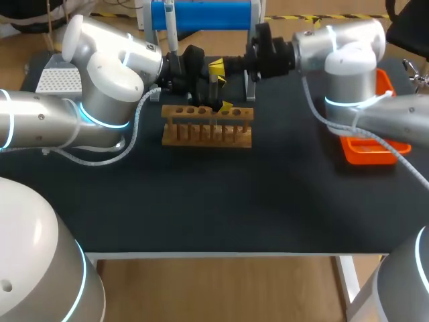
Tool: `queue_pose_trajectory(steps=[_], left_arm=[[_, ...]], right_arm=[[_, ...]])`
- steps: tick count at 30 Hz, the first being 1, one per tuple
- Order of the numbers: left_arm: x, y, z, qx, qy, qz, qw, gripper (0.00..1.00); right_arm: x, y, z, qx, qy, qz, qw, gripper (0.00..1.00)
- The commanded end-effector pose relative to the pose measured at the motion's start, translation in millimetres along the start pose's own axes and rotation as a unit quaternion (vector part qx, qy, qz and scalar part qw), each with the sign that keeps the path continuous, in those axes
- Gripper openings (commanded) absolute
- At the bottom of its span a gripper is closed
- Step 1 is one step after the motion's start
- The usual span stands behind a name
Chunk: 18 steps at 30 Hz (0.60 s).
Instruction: Invert the test tube, pick up the pipette, mount the tip to pipette, aspirate from beaker and dispense into the tube, eject the tip, return the pipette, and cap with the stopper.
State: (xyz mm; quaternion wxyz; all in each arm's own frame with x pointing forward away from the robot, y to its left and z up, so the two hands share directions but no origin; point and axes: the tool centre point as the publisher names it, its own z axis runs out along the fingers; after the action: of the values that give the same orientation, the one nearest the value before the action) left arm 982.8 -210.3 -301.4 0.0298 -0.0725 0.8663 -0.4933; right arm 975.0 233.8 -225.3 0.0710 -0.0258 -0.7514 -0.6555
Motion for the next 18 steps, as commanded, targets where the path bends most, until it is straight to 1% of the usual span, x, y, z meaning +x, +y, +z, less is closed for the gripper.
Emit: queue_pose_trajectory(steps=[1, 12, 18], left_arm=[[-0.9, 0.0, -0.3, -0.001, 0.001, 0.000, 1.000, 1.00], [-0.9, 0.0, -0.3, -0.001, 0.001, 0.000, 1.000, 1.00], [-0.9, 0.0, -0.3, -0.001, 0.001, 0.000, 1.000, 1.00]], right_arm=[[-5.7, -12.9, 1.5, -0.006, 0.006, 0.004, 1.000, 0.00], [-8.7, -25.4, 2.6, -0.007, 0.008, 0.023, 1.000, 0.00], [-9.6, -18.6, -1.3, -0.006, 0.006, 0.018, 1.000, 0.00]])
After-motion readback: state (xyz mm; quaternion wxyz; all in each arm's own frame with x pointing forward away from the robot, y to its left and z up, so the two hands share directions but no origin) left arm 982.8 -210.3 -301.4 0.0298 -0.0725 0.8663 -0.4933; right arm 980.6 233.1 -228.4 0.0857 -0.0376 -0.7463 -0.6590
